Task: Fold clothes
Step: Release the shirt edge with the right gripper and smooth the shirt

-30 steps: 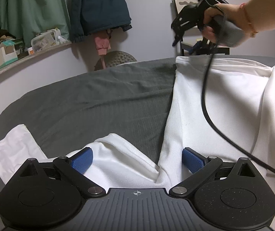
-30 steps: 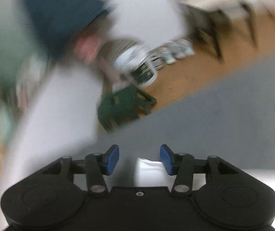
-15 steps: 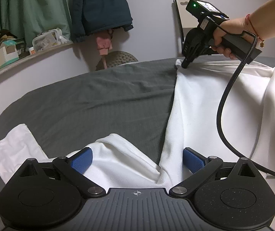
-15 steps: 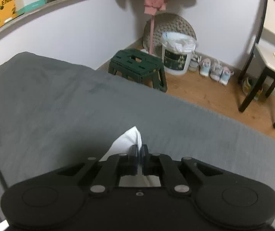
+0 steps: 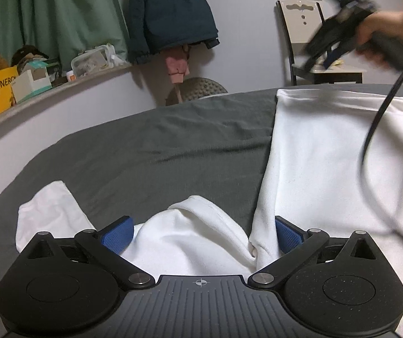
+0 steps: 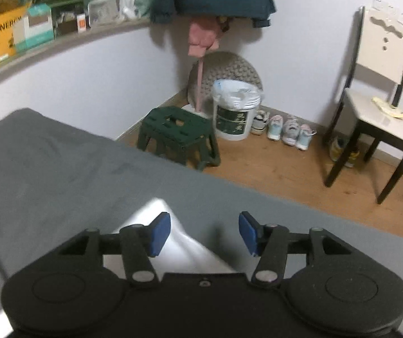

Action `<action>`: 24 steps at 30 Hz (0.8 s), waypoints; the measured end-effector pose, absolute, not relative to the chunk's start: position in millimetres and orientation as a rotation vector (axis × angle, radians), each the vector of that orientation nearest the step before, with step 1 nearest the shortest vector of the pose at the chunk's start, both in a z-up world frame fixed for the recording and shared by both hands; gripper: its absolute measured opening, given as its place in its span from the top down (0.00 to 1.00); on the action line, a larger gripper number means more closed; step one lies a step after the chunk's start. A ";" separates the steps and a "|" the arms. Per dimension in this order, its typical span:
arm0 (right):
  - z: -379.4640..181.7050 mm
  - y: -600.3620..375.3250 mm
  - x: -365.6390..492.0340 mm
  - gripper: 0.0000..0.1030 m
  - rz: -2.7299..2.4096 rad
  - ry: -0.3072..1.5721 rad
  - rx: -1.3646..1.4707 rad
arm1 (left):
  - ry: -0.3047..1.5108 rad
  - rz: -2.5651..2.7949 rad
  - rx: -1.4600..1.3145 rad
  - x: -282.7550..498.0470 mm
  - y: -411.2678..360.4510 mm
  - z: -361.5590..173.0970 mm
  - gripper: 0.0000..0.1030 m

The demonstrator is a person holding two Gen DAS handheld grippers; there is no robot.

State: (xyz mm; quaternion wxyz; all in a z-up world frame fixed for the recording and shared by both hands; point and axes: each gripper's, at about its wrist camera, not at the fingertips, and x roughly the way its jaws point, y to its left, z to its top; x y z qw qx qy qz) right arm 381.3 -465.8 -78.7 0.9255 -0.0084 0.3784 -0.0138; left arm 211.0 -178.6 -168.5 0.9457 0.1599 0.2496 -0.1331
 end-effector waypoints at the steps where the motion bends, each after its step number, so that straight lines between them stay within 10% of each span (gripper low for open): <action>1: -71.2 -485.0 364.6 0.46 -0.040 0.793 -0.015 | 0.500 -0.271 0.328 209.5 -179.4 -166.6 0.00; 20: -125.1 -729.1 130.8 0.40 -0.370 0.794 0.846 | 0.408 -0.469 -0.046 208.8 -154.1 -153.6 0.00; 24: -131.6 -733.5 136.3 0.92 -0.365 0.709 0.930 | 0.416 -0.467 -0.009 205.7 -159.7 -158.0 0.00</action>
